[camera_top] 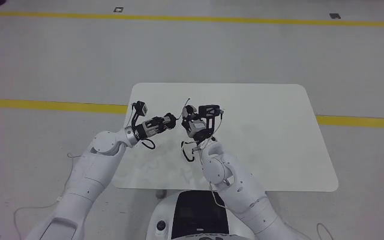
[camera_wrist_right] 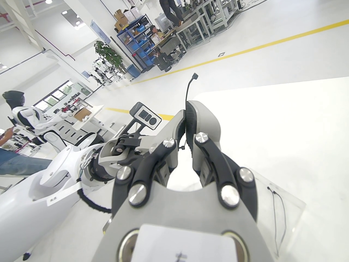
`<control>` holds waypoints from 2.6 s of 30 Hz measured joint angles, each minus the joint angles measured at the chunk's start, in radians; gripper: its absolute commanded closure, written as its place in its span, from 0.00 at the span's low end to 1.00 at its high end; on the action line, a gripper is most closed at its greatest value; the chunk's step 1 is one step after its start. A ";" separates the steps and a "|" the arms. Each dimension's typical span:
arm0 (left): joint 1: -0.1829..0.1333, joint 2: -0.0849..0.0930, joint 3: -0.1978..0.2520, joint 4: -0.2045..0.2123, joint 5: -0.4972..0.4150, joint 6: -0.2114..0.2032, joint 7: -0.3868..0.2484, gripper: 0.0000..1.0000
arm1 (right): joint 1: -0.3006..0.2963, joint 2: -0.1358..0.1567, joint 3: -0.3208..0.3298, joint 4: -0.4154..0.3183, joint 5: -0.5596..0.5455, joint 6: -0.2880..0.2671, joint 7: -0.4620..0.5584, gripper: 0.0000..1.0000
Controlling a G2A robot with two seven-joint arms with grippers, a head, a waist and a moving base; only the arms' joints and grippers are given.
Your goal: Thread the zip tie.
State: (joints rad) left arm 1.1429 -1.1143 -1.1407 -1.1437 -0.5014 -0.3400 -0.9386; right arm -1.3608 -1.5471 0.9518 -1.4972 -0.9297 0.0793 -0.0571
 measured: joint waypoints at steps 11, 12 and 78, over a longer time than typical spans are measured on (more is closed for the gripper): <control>0.000 0.000 0.000 0.000 0.000 0.000 0.000 1.00 | 0.008 -0.002 0.000 0.013 0.002 -0.004 0.006 1.00; 0.000 0.000 0.000 0.000 0.000 0.000 0.000 1.00 | 0.008 -0.003 0.001 0.014 0.002 -0.004 0.006 1.00; 0.000 0.000 0.000 0.000 0.000 0.000 0.000 1.00 | -0.003 -0.005 -0.006 0.020 -0.016 -0.009 0.054 1.00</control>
State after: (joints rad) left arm 1.1429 -1.1143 -1.1407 -1.1437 -0.5014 -0.3400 -0.9386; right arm -1.3641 -1.5518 0.9457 -1.4773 -0.9459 0.0704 -0.0030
